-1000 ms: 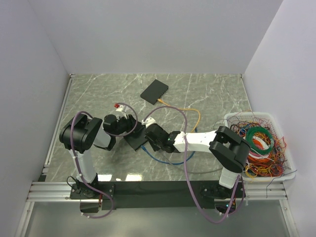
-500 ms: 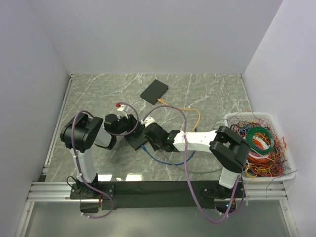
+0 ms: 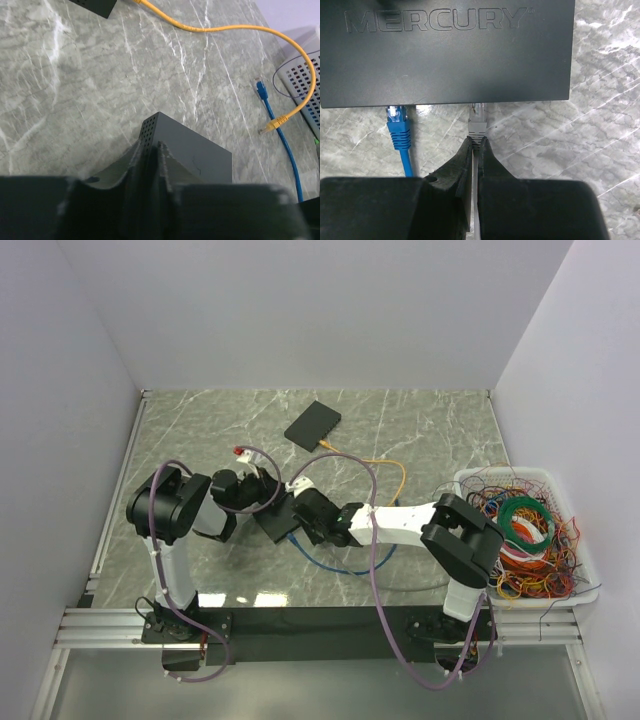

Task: Insert the plug into the switch port

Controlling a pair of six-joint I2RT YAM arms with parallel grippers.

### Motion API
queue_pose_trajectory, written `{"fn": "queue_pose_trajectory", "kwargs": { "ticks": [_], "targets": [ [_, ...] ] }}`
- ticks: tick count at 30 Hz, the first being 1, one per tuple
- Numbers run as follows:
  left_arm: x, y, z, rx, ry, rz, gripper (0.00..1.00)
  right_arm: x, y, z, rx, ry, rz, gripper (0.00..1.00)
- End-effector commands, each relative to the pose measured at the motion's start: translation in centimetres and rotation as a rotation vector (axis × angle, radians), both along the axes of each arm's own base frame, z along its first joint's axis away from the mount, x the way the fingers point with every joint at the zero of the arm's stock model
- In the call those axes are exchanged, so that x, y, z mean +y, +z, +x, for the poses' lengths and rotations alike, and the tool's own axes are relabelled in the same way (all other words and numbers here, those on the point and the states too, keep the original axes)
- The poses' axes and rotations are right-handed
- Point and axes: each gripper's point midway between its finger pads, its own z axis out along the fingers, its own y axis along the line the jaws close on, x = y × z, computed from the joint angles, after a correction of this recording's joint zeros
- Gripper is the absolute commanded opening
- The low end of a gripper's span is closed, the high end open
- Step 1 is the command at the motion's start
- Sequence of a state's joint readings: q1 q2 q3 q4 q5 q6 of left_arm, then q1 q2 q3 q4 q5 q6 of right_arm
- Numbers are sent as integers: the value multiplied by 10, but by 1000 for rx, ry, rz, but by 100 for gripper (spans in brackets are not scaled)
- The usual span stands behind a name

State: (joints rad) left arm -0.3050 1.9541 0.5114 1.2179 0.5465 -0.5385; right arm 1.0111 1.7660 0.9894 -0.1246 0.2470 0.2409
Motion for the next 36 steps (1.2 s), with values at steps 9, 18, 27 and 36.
{"fn": "queue_pose_trajectory", "kwargs": {
  "ticks": [9,18,27,36],
  "targets": [
    [-24,-15,-39,96,-174,-27,9,41,40,39,-122,-38,177,0],
    [-27,-15,-42,95,-206,-33,10,46,50,51,-137,-56,184,0],
    [-30,-13,-49,86,-253,-44,17,49,63,67,-166,-80,201,0],
    [-36,-16,-54,106,-314,-59,19,54,71,90,-162,-140,221,0]
  ]
}}
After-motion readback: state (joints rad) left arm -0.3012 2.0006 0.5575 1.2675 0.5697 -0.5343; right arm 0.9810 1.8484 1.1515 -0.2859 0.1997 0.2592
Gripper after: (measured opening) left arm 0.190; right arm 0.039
